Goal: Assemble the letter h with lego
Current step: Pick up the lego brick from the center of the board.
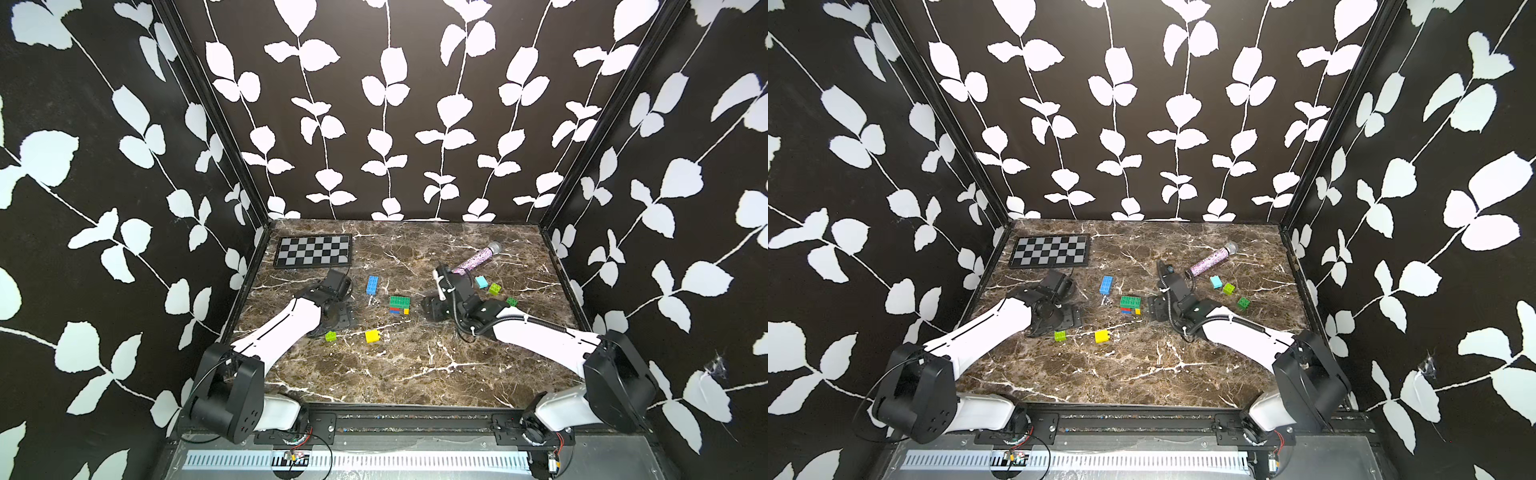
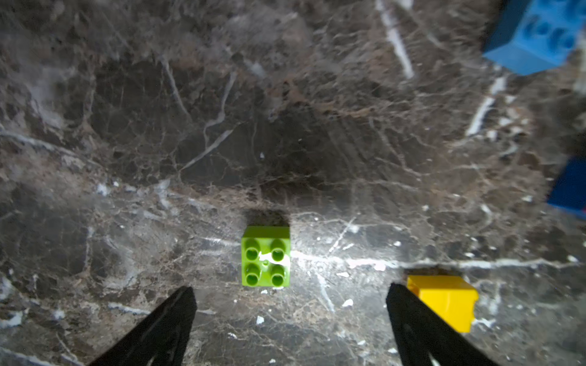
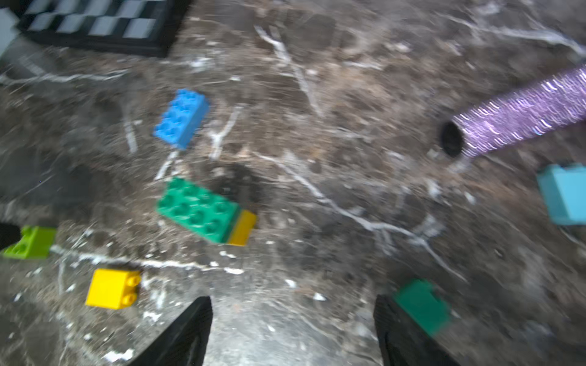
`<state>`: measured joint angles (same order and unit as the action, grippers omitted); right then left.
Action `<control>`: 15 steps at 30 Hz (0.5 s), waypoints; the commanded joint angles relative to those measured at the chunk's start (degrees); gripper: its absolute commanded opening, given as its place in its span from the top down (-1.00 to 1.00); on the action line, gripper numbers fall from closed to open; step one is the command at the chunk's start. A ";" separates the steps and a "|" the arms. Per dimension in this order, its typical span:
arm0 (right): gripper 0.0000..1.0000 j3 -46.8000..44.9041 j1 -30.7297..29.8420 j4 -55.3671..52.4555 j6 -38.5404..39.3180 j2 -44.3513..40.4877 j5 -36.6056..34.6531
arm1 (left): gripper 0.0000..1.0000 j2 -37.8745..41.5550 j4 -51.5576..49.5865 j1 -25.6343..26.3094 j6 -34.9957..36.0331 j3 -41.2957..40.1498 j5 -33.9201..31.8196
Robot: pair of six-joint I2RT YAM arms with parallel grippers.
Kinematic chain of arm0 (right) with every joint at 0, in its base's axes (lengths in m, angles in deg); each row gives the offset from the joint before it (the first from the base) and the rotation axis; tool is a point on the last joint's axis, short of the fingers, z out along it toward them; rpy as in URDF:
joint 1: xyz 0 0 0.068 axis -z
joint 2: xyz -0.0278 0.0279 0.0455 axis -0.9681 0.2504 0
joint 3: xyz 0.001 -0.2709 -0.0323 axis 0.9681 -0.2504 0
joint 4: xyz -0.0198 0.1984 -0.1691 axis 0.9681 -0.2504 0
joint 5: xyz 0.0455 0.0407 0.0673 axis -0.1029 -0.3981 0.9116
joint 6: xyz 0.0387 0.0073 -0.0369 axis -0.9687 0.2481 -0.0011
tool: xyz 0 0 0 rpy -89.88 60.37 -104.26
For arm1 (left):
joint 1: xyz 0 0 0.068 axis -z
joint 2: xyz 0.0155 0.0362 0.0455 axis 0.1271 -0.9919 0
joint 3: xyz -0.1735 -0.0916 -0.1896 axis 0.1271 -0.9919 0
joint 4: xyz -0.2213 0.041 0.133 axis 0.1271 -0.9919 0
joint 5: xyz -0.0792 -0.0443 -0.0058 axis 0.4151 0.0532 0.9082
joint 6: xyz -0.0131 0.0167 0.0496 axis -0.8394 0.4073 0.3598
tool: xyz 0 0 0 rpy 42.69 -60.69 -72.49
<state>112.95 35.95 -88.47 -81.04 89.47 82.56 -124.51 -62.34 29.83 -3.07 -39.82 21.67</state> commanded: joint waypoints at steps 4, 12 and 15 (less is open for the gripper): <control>-0.61 -1.78 9.03 -6.52 -5.66 -3.19 -1.32 | -0.79 -2.27 5.70 -2.78 -3.04 -4.20 4.83; -0.60 -3.44 23.52 -9.65 -9.73 -5.27 2.06 | -0.48 -6.63 8.84 -2.84 -2.05 -5.04 6.79; -0.59 -2.45 28.22 -10.38 -8.52 -3.77 2.88 | -0.36 -7.22 9.58 -2.81 -1.23 -5.55 7.68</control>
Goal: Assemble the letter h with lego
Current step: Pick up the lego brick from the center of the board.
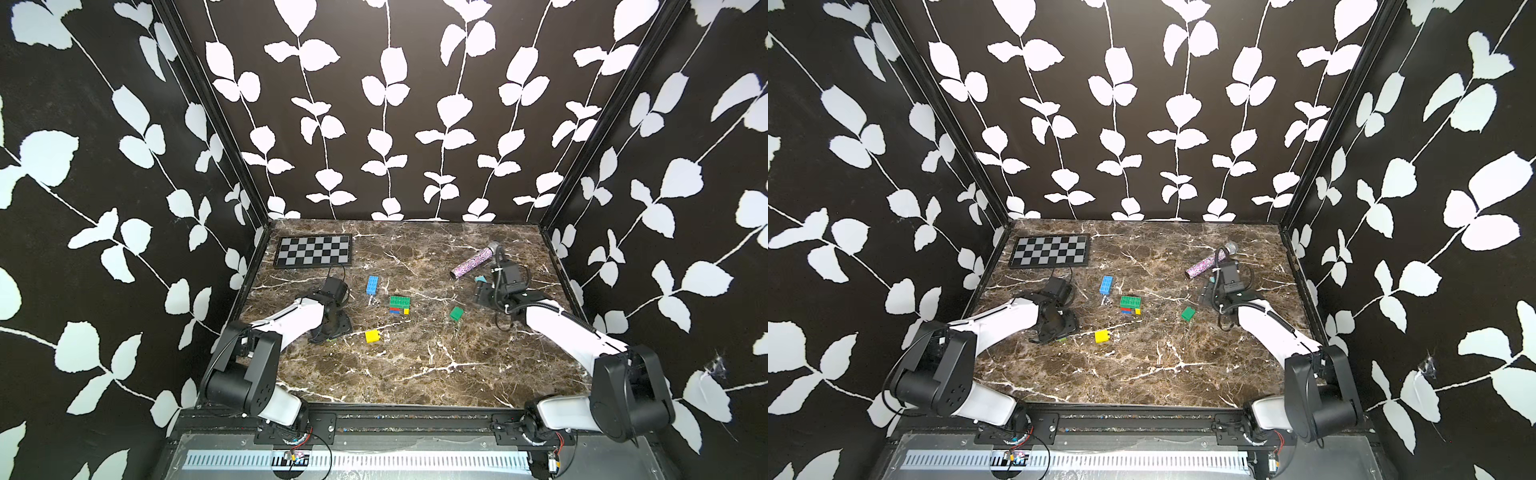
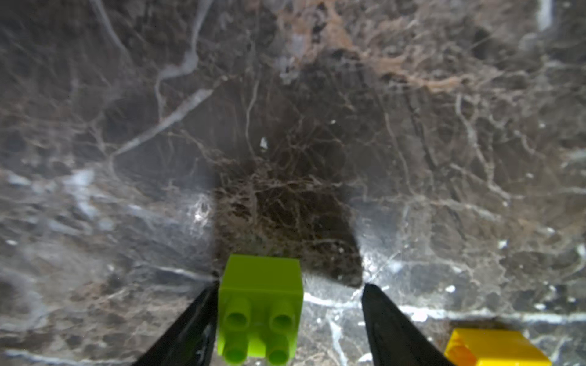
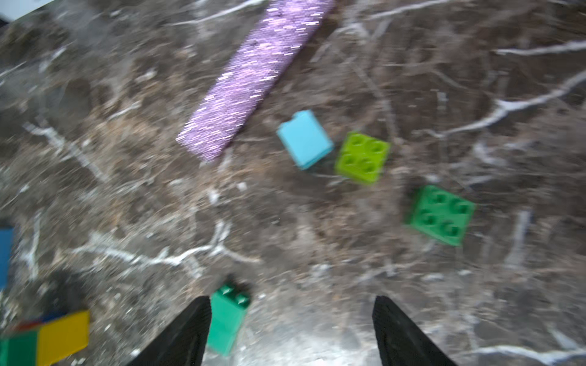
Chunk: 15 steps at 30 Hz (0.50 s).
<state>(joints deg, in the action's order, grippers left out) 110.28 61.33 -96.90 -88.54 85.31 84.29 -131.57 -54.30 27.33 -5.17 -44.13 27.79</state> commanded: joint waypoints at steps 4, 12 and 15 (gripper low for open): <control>-0.57 3.35 7.98 -3.42 0.80 5.29 2.78 | -0.22 -0.72 2.55 -0.38 1.72 -1.40 2.95; -0.44 15.72 11.52 -8.54 5.16 17.62 4.02 | 0.25 -1.35 4.82 -0.34 2.93 -2.35 4.82; -0.39 18.73 11.45 -8.29 4.85 19.88 4.49 | 0.46 -1.01 4.92 -0.26 3.34 -2.21 4.68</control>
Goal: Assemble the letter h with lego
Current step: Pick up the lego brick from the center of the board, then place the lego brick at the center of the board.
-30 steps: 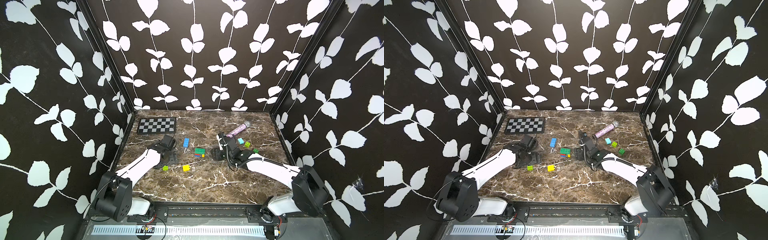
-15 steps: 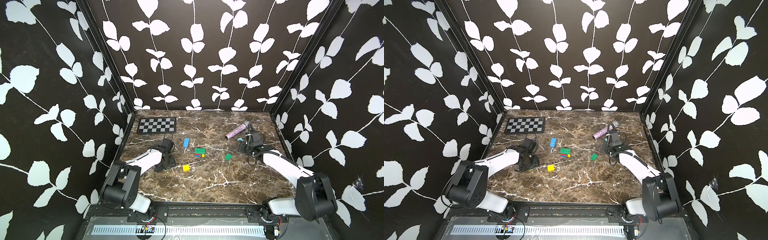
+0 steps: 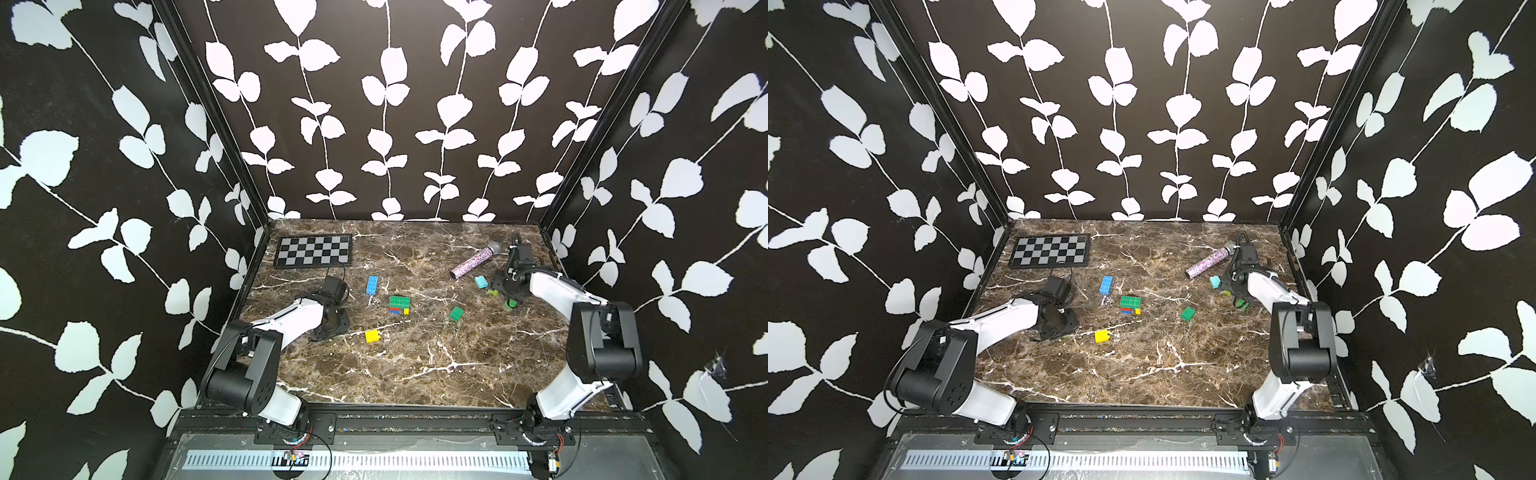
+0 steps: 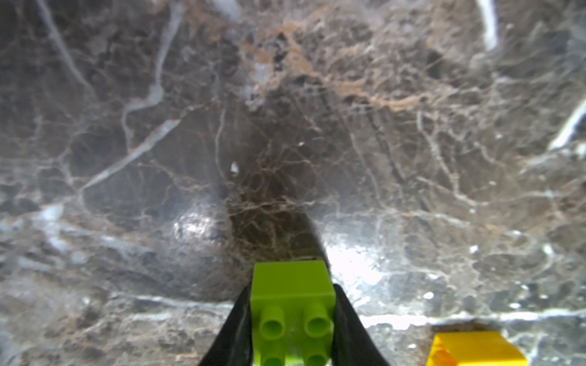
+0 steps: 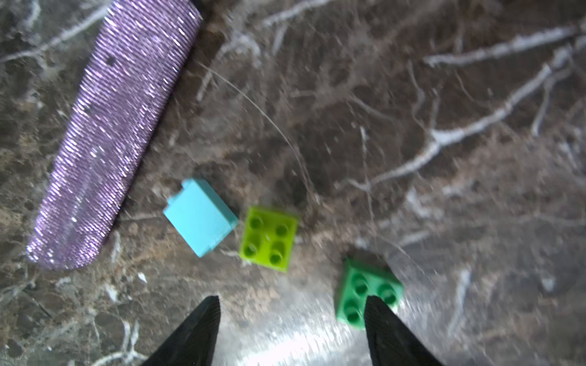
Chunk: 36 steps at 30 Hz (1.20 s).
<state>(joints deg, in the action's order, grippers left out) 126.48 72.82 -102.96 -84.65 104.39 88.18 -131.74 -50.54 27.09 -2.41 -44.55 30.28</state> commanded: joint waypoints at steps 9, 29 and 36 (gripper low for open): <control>-0.31 6.49 -0.13 -3.65 -0.55 4.81 0.48 | 0.86 3.86 -3.72 9.75 -0.06 3.96 -3.31; -0.15 8.72 -0.31 -6.11 2.97 8.20 -0.83 | 0.52 -18.99 3.59 32.85 -13.58 17.77 1.21; -0.07 10.00 -0.31 -6.78 3.14 10.81 -0.75 | 0.24 -20.31 3.71 32.86 -14.56 19.01 1.59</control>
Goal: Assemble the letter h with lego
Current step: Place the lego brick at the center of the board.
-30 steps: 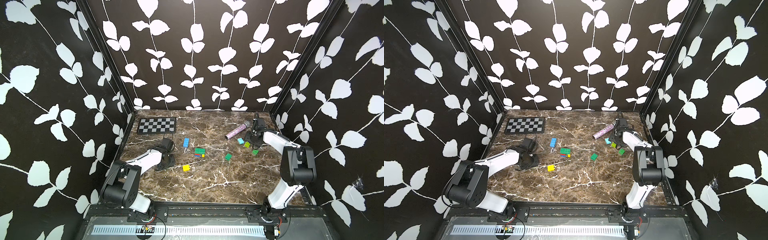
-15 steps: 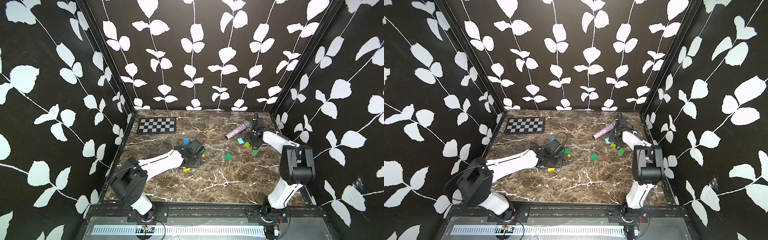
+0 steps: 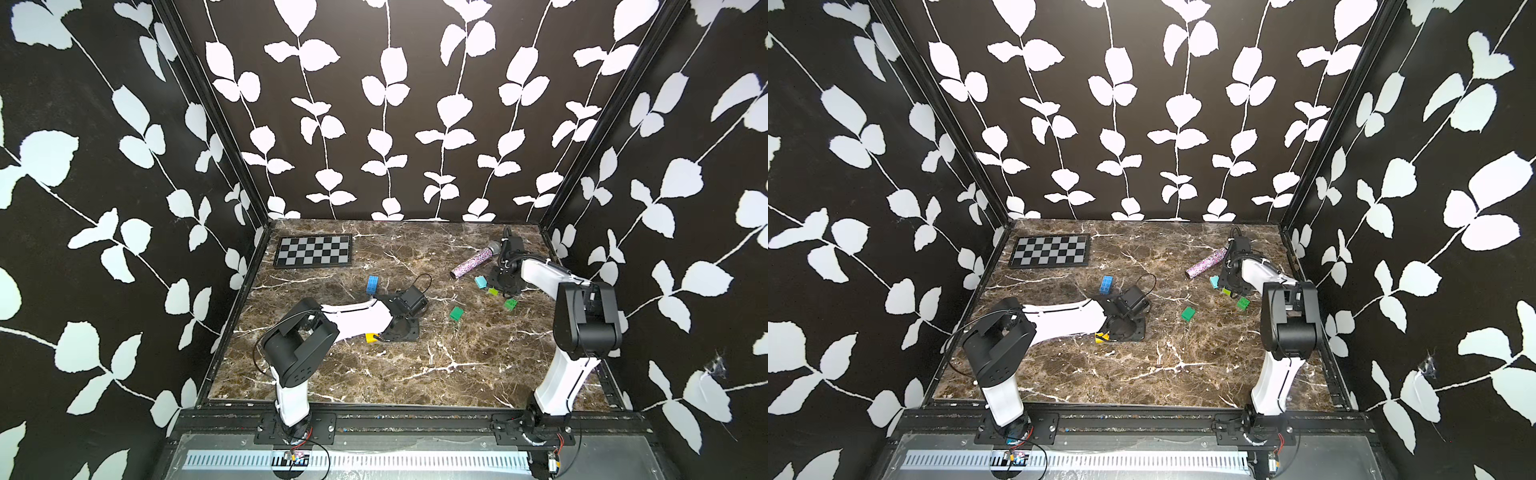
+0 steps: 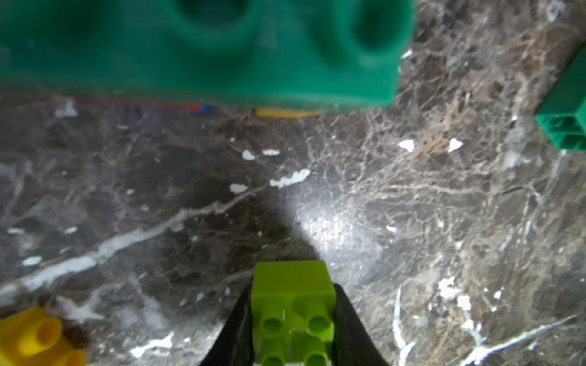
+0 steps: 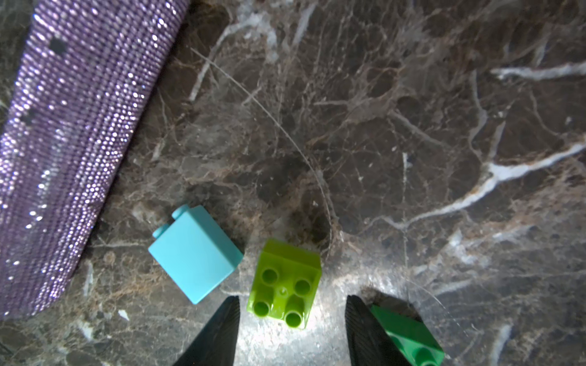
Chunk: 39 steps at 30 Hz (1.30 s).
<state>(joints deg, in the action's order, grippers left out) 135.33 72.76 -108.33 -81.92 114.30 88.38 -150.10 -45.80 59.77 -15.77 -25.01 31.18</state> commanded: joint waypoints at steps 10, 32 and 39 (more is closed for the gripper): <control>-0.02 2.06 -0.25 -1.61 0.50 2.46 -1.12 | -0.10 1.49 -2.47 0.62 0.93 -0.15 1.16; 0.88 -4.81 -10.33 -4.79 1.07 -9.94 -5.81 | -0.98 20.53 -5.81 -9.32 17.18 -1.84 -4.56; 0.94 -14.25 -30.21 -7.08 -8.16 -28.10 -6.17 | -0.98 27.41 2.91 -15.31 14.66 -13.19 -14.67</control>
<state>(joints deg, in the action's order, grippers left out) 123.81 48.28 -112.51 -84.39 89.79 82.87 -124.95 -46.30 44.49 -0.66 -34.73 22.00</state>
